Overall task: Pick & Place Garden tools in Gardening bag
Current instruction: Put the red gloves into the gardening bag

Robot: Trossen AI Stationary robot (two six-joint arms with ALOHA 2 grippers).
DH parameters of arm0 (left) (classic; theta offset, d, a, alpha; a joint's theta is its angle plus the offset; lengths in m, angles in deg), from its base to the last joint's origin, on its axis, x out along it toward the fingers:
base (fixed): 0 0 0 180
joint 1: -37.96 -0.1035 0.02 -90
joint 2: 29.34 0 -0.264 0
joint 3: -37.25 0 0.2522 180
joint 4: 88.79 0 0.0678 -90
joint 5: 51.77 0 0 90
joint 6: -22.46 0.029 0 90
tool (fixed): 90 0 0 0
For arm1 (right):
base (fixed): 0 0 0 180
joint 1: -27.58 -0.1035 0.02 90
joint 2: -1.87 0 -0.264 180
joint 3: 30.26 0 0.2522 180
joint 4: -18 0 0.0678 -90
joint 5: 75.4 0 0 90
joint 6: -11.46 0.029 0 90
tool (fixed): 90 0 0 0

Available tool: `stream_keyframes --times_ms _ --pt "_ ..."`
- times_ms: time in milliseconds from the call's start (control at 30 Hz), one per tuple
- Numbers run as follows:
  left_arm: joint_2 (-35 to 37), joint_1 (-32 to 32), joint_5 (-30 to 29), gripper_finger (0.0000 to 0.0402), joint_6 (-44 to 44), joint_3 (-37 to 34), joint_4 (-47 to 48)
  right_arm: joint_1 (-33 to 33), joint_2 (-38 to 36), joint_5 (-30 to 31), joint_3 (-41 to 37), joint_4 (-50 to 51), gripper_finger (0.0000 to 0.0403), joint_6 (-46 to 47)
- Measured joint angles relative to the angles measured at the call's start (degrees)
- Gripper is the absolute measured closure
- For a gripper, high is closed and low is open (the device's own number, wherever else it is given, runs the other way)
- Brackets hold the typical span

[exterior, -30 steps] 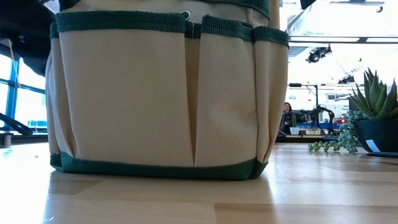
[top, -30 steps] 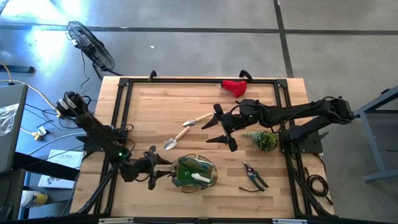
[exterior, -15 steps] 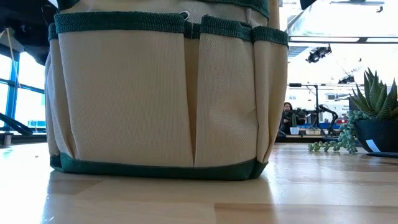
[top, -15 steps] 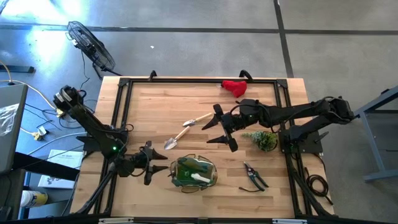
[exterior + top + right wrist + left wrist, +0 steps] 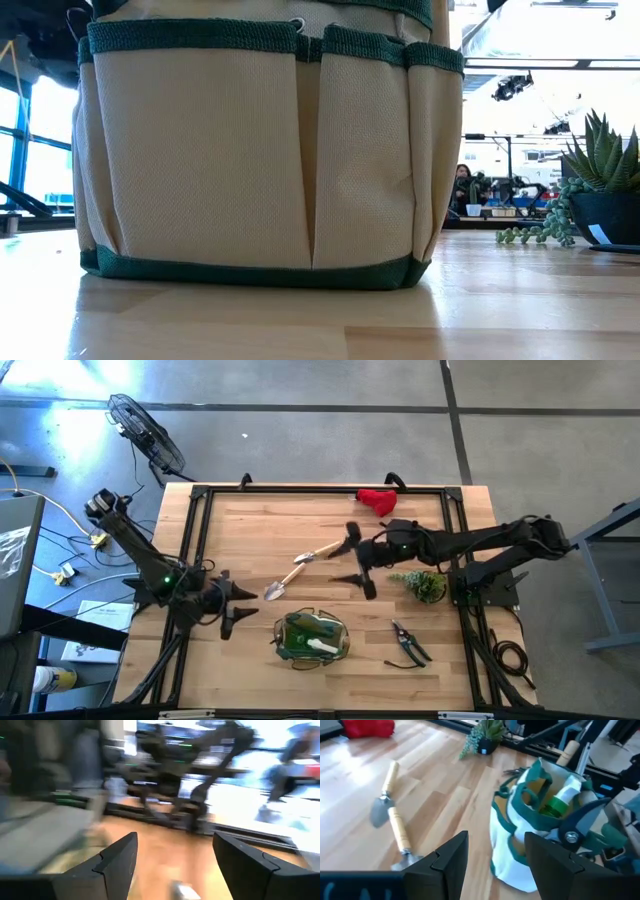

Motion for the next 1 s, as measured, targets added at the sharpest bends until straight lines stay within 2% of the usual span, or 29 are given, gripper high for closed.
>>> stream_keyframes --times_ms 167,300,333,400,500,567,633,733,867,1000 --pt "1.67 0.0 -3.5 0.0215 -0.13 0.02 5.74 1.31 -2.24 23.26 -0.02 -0.16 0.0151 -4.44" --pt "1.89 0.0 -9.94 0.0215 -1.49 0.02 8.9 4.74 -3.55 47.88 -0.02 0.51 0.0151 -2.48" --pt "1.89 -0.01 -11.37 0.0215 -1.55 0.02 9.31 5.95 -3.67 51.76 -0.02 1.0 0.0151 -2.52" --pt "1.89 -0.02 -13.93 0.0215 -1.57 0.02 9.9 8.21 -3.81 55.43 -0.02 2.01 0.0151 -2.48" --pt "1.89 -0.02 -16.78 0.0215 -1.9 0.02 10.33 11.48 -3.83 55.67 -0.02 5.3 0.0151 -0.77" --pt "1.89 -0.02 -18.17 0.0215 -2.42 0.02 10.35 14.11 -3.83 53.31 -0.02 9.64 0.0152 4.16" --pt "1.89 -0.07 -19.19 0.0215 -2.64 0.02 10.7 17.4 -3.83 47.38 -0.02 15.88 0.0156 10.26" --pt "2.05 -1.75 -19.16 0.0215 -2.67 0.02 11.55 23.14 -3.56 35.09 -0.02 25.1 0.0167 19.0" --pt "3.31 -6.86 -13.59 0.0215 -2.79 0.02 11.68 30.48 -2.42 22.55 -0.02 32.2 0.0178 24.72" --pt "3.5 -12.6 -7.25 0.0215 -2.8 0.02 11.74 35.86 -1.2 16.37 -0.02 31.47 0.0184 24.06"
